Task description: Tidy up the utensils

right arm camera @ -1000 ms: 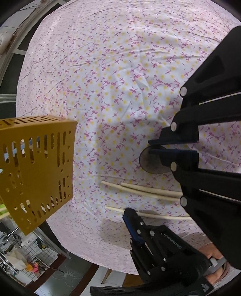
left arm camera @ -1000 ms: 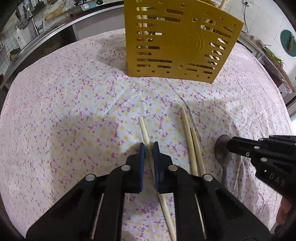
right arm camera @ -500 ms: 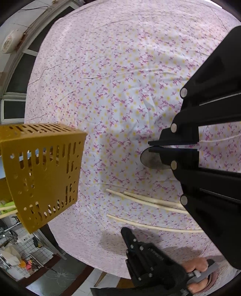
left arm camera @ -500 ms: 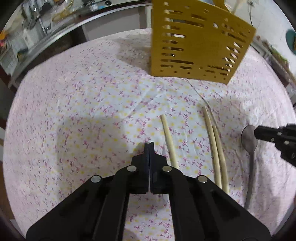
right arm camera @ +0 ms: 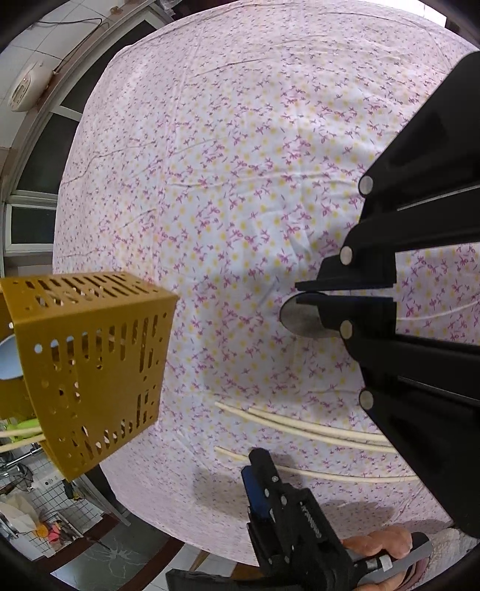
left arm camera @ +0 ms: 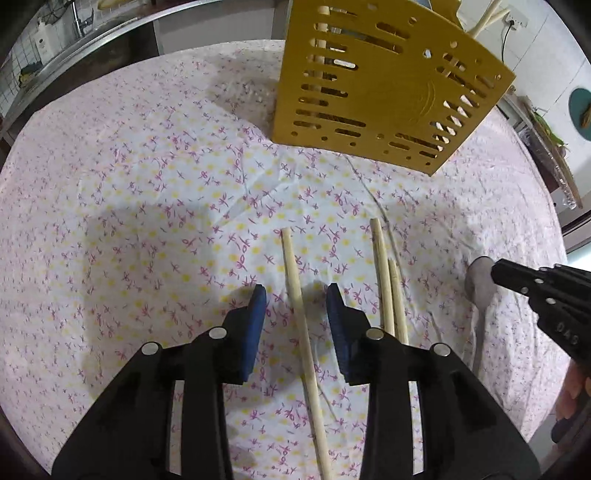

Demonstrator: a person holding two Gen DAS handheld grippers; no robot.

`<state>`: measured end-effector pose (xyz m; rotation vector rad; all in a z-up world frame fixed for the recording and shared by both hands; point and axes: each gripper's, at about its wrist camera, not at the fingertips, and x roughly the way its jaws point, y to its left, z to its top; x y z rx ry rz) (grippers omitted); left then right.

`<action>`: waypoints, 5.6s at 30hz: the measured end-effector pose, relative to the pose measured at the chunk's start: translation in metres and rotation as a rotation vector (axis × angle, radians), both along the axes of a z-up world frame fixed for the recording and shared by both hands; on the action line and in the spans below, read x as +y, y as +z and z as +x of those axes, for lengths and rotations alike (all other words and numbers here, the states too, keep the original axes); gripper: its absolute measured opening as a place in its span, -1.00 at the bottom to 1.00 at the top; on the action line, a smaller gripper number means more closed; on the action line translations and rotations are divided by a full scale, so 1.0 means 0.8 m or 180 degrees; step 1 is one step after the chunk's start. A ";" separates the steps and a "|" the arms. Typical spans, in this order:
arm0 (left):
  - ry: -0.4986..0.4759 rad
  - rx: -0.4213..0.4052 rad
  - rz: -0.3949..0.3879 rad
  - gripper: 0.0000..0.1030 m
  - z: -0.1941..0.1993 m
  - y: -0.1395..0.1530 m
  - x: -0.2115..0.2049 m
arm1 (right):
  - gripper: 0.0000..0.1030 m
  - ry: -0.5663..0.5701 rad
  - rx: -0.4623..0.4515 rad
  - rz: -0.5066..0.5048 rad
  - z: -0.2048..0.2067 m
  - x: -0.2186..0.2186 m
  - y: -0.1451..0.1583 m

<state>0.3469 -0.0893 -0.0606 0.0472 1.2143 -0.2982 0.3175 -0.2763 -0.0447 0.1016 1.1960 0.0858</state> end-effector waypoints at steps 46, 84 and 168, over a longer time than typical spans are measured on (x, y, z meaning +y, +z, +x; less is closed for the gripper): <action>-0.0026 -0.2051 -0.0910 -0.91 -0.014 0.199 0.024 | -0.96 -0.0197 -0.1796 -0.0656 -0.034 0.007 0.194; 0.0009 -0.3397 -0.1244 -0.92 0.122 0.282 -0.024 | -0.96 -0.0527 -0.2785 -0.0974 0.082 0.003 0.265; -0.0086 -0.0090 0.0268 -0.20 -0.042 -0.009 -0.070 | 0.51 -0.0620 -0.0237 -0.0117 -0.047 -0.074 -0.019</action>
